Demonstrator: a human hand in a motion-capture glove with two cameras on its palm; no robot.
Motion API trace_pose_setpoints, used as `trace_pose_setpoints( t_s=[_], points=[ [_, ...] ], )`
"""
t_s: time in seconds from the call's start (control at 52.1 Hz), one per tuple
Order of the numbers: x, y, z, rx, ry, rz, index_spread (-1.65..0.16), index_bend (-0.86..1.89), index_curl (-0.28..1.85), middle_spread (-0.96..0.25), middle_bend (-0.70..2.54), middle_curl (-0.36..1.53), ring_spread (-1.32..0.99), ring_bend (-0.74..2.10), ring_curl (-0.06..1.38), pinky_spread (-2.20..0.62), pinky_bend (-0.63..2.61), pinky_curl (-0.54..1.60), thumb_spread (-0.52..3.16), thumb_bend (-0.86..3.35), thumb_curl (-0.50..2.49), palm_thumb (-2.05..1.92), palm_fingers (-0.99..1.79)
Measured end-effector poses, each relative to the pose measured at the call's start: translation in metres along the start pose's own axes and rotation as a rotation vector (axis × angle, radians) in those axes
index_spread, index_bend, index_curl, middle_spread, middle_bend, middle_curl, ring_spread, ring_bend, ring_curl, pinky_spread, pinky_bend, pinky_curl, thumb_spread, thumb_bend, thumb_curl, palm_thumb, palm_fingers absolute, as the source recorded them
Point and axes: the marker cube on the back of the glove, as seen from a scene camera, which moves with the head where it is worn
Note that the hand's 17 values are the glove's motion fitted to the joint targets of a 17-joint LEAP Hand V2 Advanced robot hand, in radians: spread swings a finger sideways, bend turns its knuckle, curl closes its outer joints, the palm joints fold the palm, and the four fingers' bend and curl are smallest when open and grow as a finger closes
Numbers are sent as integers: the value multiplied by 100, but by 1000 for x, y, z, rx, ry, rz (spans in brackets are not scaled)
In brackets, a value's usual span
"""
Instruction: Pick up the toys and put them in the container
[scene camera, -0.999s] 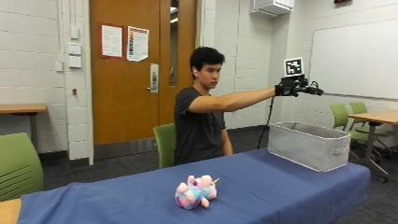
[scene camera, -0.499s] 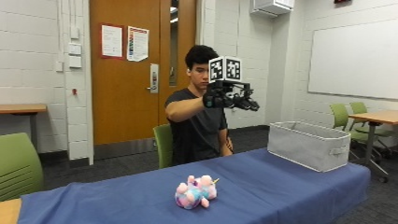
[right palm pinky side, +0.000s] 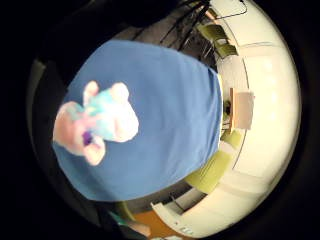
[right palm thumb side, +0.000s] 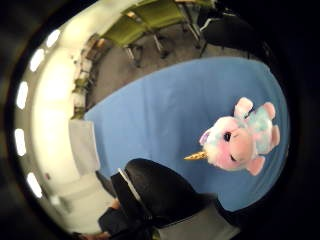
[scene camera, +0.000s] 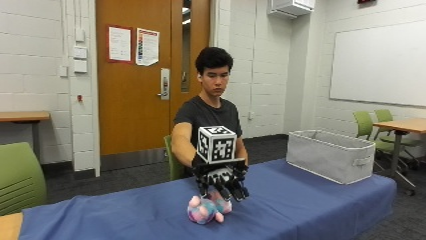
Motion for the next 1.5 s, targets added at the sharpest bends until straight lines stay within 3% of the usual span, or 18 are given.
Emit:
trace_pose_setpoints(
  t_s=[0.307,0.595,0.711,0.807,0.903,0.941,1.018,1.229,1.498],
  points=[
    [26,14,71,-138,-47,40,-41,34,55,-17,17,38,-18,16,16,6,76,35,84,-12,15,-16,-2],
    [34,34,69,-147,-52,8,-42,51,58,-14,15,33,-14,15,13,4,96,40,83,-9,18,-10,-1],
    [29,42,65,-116,-79,18,-42,76,64,-13,14,29,-17,24,16,-2,88,36,100,5,23,13,21],
    [25,47,61,-41,-14,33,-39,79,66,-15,17,29,-24,39,19,-7,79,33,111,11,28,26,36],
    [15,50,56,53,51,53,-37,59,65,-20,26,32,-37,74,29,-17,80,32,116,23,35,48,63],
    [10,50,55,69,50,56,-36,39,61,-24,35,35,-41,85,33,-25,92,34,110,26,39,55,84],
    [-4,47,51,65,12,61,-37,13,57,-30,50,41,-43,98,39,-34,95,36,102,28,45,63,92],
    [-74,42,-24,141,-25,0,-39,30,61,-36,68,52,-43,105,46,-43,86,37,79,27,58,67,123],
    [-190,54,-159,316,-23,-154,-35,44,71,-36,79,58,-43,107,50,-46,89,39,53,25,70,64,123]
  ],
)
